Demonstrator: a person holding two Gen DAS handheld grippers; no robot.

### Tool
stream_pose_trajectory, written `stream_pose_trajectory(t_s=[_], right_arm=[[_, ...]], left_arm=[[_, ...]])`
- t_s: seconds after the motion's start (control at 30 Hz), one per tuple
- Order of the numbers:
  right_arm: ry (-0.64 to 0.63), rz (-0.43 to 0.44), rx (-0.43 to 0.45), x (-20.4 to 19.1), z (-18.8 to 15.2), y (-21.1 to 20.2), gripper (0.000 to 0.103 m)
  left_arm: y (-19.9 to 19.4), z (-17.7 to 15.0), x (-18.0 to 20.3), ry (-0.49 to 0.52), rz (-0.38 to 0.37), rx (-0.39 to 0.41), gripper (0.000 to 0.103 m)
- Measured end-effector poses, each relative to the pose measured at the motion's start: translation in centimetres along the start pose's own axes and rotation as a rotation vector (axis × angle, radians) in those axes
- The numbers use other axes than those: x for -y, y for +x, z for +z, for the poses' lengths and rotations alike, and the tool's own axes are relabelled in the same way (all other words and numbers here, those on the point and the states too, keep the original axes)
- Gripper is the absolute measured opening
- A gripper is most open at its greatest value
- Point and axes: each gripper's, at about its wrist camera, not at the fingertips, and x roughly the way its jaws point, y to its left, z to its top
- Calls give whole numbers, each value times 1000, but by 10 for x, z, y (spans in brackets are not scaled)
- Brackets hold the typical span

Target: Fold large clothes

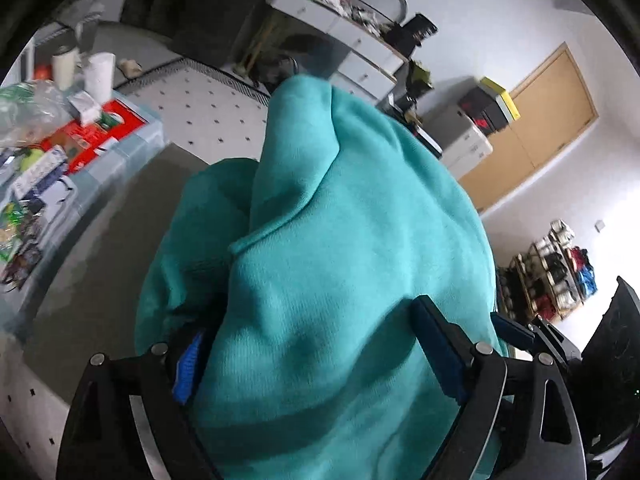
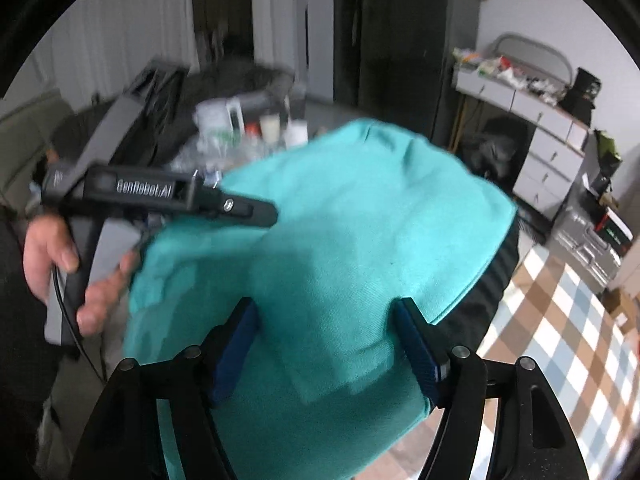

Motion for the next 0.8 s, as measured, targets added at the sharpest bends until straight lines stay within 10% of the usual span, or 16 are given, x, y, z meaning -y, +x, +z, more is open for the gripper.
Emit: stream_pose_trajectory(t_s=[0.43,0.8], right_arm=[[183,-24,518,-20,-98,-156,103],[138,-248,635,-74,-166,-198,103]], left_arm=[[-105,-119,100,300,291,429,99],[-102,-195,114,255,366,588,102]])
